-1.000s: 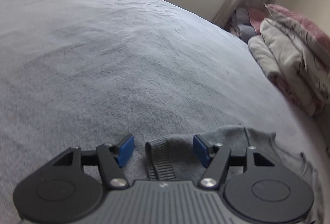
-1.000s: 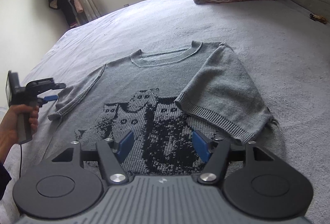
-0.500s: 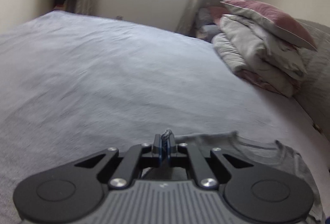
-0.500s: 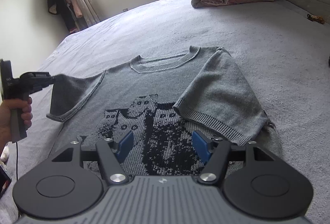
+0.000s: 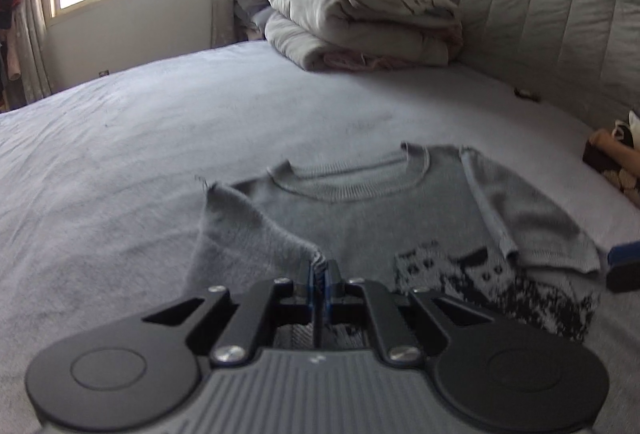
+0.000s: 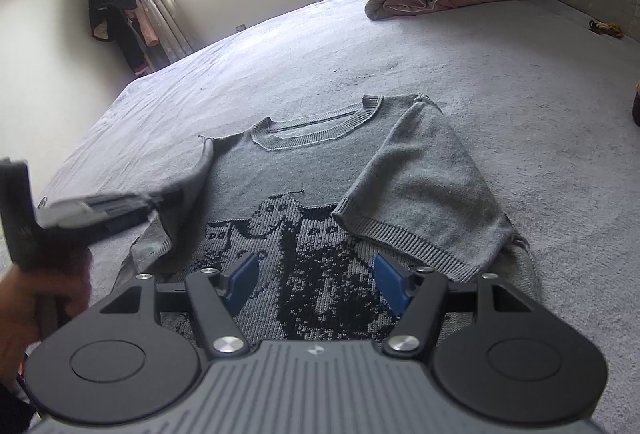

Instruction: Fold clothes

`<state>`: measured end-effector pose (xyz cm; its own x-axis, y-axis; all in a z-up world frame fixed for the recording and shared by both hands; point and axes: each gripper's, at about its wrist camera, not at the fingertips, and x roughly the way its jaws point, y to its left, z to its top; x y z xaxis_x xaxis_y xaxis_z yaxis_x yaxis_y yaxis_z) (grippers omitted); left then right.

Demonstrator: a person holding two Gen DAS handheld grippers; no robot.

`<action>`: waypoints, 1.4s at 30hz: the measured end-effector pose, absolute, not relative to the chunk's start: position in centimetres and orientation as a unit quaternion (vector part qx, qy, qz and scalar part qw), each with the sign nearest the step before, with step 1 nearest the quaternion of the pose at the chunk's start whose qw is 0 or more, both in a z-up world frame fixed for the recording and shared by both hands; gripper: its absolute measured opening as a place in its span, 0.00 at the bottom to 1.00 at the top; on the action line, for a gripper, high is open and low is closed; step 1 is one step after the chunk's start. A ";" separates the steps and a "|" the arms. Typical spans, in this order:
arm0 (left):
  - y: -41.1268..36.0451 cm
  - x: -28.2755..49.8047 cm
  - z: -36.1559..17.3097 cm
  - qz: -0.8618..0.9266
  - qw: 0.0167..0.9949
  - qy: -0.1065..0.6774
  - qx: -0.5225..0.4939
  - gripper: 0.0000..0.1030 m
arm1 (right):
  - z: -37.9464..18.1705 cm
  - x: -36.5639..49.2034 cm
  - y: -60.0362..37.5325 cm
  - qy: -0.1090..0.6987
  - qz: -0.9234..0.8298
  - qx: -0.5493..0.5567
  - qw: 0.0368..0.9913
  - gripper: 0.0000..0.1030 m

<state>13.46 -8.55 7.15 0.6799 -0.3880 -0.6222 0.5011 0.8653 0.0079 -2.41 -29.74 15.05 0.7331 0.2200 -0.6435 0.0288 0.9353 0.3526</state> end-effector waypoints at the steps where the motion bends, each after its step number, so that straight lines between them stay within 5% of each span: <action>1: -8.6 13.5 6.8 -0.242 0.910 0.322 0.091 0.06 | 15.0 -2.4 -29.8 0.362 0.053 0.172 0.915 0.65; 5: -8.6 13.3 6.1 -0.244 0.907 0.334 0.085 0.09 | 15.0 -2.4 -29.9 0.362 0.053 0.174 0.914 0.66; 10: -7.6 12.7 5.7 -0.247 0.906 0.342 0.032 0.36 | 15.0 -2.4 -29.7 0.363 0.055 0.170 0.915 0.66; 19: -1.0 10.5 7.0 -0.204 0.919 0.332 -0.066 0.41 | 14.9 -2.3 -29.8 0.363 0.053 0.174 0.914 0.68; 35: 0.0 10.6 4.0 -0.186 0.914 0.361 0.008 0.42 | 13.8 -1.7 -29.1 0.379 0.046 0.162 0.910 0.68; 42: 1.0 9.2 4.6 -0.183 0.913 0.362 0.037 0.51 | 13.2 -1.5 -29.1 0.391 0.044 0.159 0.906 0.69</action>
<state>9.25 0.96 4.60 0.6706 -0.3075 -0.6750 0.3609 0.9303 -0.0653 -1.46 -29.08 13.24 0.6909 0.2030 -0.6939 0.0450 0.9458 0.3215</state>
